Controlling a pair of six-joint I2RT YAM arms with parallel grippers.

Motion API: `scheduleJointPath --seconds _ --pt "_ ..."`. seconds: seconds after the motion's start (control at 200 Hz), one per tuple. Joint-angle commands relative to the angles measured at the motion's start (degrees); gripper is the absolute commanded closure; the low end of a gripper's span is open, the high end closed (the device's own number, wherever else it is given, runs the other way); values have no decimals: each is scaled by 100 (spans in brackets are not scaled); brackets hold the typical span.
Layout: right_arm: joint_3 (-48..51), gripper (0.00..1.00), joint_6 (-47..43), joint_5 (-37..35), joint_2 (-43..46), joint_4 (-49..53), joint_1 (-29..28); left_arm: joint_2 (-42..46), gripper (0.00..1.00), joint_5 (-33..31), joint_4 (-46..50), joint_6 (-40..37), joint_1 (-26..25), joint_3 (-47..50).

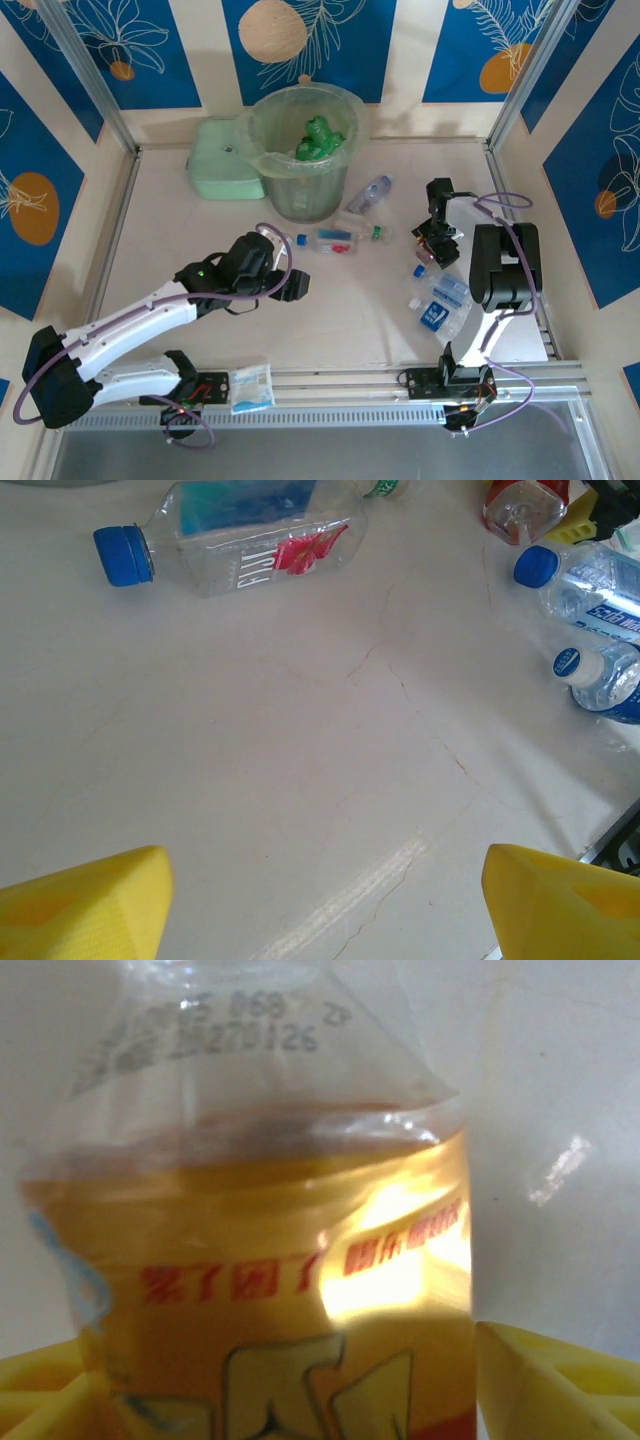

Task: Put the plastic bottles in the bin

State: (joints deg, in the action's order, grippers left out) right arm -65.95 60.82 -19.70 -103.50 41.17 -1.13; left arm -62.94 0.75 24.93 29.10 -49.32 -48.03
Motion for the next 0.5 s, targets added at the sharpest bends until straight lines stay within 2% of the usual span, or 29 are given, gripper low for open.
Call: scheduleJointPath --seconds 0.0,0.265,0.495 --pt "-163 22 -196 -12 -102 -6 -1 79 20 -111 135 -30 -43 66" --pt "-93 39 -651 -218 418 -93 -78 36 20 -206 181 -36 -43 13" --pt "-302 45 -1235 -304 1441 47 -403 16 21 -279 199 -19 -43 -70"
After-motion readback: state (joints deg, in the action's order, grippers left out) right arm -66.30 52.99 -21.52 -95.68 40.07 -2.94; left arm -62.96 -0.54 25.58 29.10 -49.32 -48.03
